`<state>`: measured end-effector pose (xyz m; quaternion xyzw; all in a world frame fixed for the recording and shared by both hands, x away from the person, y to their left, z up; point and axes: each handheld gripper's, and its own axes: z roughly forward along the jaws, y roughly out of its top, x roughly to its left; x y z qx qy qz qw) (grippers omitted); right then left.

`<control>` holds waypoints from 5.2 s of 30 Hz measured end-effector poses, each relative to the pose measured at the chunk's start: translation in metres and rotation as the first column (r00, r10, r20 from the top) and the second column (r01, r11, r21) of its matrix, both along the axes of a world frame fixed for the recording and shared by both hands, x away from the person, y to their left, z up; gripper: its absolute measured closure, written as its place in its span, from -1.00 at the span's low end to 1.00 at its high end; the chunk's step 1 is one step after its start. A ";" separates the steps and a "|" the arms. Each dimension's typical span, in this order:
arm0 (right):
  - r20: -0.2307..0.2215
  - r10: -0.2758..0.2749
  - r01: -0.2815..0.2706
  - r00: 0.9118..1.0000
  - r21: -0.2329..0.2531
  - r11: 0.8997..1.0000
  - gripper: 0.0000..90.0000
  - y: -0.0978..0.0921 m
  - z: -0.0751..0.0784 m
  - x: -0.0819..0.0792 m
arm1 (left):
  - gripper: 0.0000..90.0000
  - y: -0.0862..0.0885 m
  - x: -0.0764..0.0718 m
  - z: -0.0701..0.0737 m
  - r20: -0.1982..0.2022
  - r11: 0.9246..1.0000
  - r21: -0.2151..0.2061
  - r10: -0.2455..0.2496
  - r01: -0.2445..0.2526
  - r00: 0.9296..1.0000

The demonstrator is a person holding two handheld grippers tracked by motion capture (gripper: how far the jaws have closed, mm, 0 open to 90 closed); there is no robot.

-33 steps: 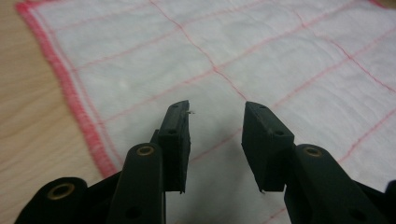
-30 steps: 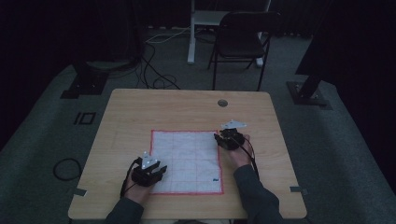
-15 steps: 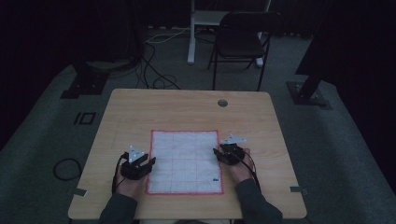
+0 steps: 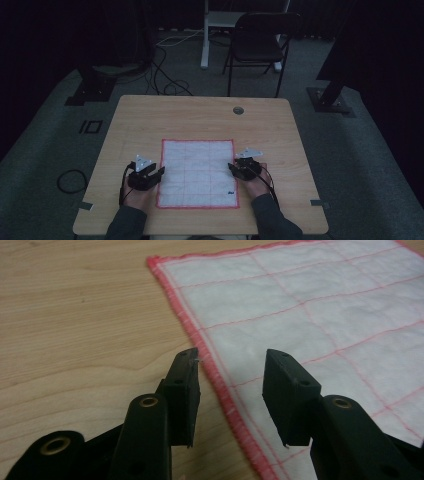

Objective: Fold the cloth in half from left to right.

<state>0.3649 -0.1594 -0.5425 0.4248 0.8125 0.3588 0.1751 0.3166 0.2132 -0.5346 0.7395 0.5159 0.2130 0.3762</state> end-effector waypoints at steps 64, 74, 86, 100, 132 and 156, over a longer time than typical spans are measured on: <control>0.042 -0.023 0.024 0.999 -0.031 0.999 0.37 -0.031 0.013 -0.023 | 0.93 -0.039 0.014 0.042 0.014 0.966 -0.215 -0.142 0.141 0.990; 0.031 -0.047 0.048 0.998 -0.043 0.998 0.37 -0.050 0.010 -0.029 | 0.94 -0.065 0.019 0.050 0.028 0.955 -0.221 -0.199 0.200 0.980; 0.022 -0.068 0.069 0.997 -0.034 0.997 0.37 -0.057 0.007 -0.029 | 0.95 -0.084 0.023 0.052 0.029 0.945 -0.229 -0.233 0.233 0.972; 0.009 -0.088 0.088 0.996 -0.035 0.995 0.37 -0.060 0.003 -0.026 | 0.96 -0.108 0.029 0.055 0.033 0.933 -0.233 -0.273 0.273 0.961; 0.003 -0.097 0.097 0.995 -0.033 0.995 0.38 -0.063 0.001 -0.025 | 0.96 -0.179 0.042 0.045 -0.026 0.906 -0.222 -0.376 0.362 0.926; 0.048 -0.058 0.058 0.997 -0.010 0.998 0.36 -0.044 0.012 -0.024 | 0.58 -0.154 0.026 0.047 -0.018 0.904 -0.243 -0.368 0.353 0.930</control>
